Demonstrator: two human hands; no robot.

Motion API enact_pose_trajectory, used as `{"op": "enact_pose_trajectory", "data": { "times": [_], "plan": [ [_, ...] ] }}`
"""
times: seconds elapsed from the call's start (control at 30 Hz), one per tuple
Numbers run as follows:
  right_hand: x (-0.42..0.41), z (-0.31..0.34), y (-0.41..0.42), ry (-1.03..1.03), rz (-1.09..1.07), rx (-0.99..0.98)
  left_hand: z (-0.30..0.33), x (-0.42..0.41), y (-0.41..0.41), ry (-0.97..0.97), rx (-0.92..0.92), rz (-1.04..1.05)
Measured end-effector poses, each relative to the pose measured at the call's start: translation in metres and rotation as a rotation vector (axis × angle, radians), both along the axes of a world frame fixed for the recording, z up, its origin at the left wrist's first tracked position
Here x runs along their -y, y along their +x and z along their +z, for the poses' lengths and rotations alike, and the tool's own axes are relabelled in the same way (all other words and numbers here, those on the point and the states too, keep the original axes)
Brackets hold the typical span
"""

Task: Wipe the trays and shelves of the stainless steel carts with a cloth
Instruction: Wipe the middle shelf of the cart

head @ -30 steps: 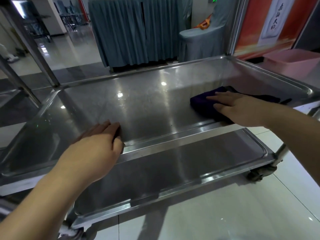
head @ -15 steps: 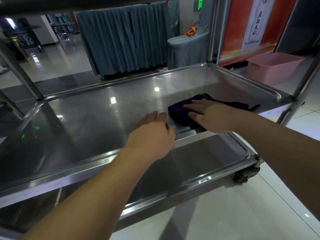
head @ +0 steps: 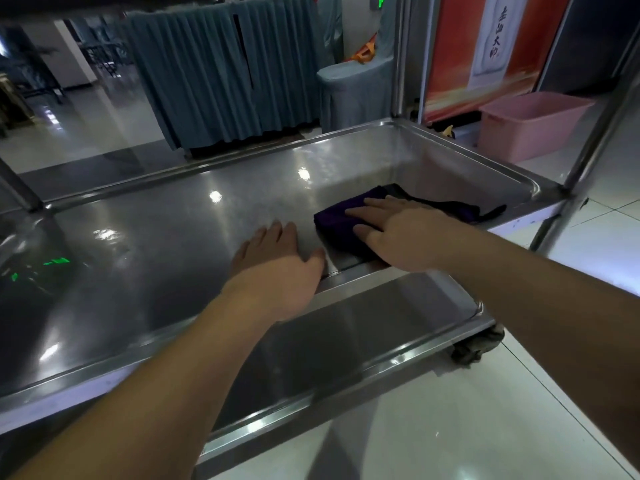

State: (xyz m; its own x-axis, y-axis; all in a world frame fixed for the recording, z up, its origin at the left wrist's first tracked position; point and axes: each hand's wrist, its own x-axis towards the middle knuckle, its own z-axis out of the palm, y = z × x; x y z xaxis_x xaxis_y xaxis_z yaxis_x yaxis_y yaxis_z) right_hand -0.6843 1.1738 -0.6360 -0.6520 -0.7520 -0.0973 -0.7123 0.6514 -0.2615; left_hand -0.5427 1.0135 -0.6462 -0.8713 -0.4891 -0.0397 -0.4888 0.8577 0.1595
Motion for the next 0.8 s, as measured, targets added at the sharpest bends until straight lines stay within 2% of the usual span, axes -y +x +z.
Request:
{"op": "enact_pose_trajectory", "data": {
  "times": [0.13, 0.33, 0.47, 0.57, 0.8],
  "plan": [
    [-0.031, 0.004, -0.035, 0.016, -0.082, -0.019, 0.000, -0.001, 0.002, 0.012, -0.012, 0.004],
    [-0.076, 0.013, -0.099, 0.027, -0.327, -0.036, 0.001, -0.002, 0.003, 0.009, -0.008, 0.020],
    [-0.074, 0.011, -0.113, 0.085, -0.398, -0.082, -0.001, 0.000, 0.002, 0.007, -0.011, 0.020],
    [-0.053, 0.007, -0.103, 0.104, -0.333, -0.052, -0.003, 0.000, 0.002, -0.005, -0.016, 0.025],
    [0.007, -0.004, -0.040, 0.005, 0.039, -0.060, -0.003, -0.002, 0.002, 0.011, -0.009, 0.047]
  ]
}}
